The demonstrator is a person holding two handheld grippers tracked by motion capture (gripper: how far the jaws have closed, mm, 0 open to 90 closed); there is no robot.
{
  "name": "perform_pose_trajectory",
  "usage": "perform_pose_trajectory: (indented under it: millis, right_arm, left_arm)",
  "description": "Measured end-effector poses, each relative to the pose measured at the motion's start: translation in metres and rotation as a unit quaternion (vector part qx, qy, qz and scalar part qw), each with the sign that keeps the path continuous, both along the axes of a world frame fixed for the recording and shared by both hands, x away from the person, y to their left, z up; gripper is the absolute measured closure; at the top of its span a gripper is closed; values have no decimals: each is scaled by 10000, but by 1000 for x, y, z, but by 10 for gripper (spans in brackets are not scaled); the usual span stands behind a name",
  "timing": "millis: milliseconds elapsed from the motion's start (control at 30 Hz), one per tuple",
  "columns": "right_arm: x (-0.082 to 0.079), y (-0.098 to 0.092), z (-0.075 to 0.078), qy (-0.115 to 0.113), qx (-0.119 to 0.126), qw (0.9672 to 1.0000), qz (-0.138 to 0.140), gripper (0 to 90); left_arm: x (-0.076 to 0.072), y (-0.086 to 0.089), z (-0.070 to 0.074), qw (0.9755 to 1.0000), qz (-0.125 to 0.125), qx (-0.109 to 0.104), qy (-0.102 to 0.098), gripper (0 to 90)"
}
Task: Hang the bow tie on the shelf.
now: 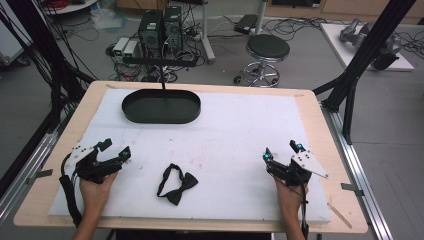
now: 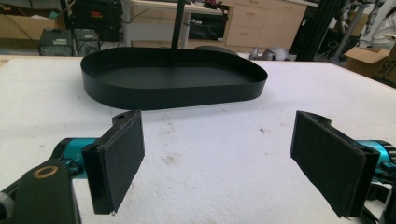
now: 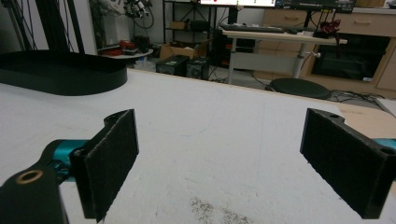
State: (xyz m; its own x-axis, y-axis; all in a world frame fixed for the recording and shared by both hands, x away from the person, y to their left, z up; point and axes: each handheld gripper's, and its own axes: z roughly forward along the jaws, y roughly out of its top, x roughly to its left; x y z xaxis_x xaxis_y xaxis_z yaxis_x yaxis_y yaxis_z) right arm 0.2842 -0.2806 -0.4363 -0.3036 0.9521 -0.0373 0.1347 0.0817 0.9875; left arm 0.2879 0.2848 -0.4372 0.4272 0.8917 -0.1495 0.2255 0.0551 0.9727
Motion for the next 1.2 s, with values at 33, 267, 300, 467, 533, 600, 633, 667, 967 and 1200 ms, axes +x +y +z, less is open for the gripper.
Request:
perform_pose_trajectory:
  millis: [33,267,300,467,533,600,633,667,967,1200]
  right_arm:
    - [0,0,0,10,15,10000,7,107]
    - [0,1,0,-5,16,10000,54,107]
    - [0,1,0,-13,-7,10000,49,107]
    - [-1,1,0,16,14,10000,58,107]
    - [0,1,0,-5,-21,10000,77,107]
    - [0,2,0,39,-15,10000,72,107]
    - [0,2,0,27,-30,9999,93,107]
    - [1,2,0,23,-38,10000,87,107]
    - [1,1,0,69,-21,9999,100,107]
    - [1,1,0,69,-25,9999,96,107]
  left_arm:
    - [0,0,0,10000,-12,17,-21,179]
    - [-1,-3,1,9998,29,182,-43,178]
    - [-1,-4,1,9998,26,216,-37,178]
    - [-1,-6,1,9996,12,273,-49,178]
    - [-1,-7,1,9996,-29,276,-64,179]
    - [-2,-8,1,9995,-64,290,-77,180]
    - [-2,-9,1,9995,-83,283,-75,180]
    - [-2,-10,1,9995,-105,295,-62,180]
    - [-10,-35,11,9973,-667,300,43,179]
    - [-18,-55,13,9904,-1321,366,202,234]
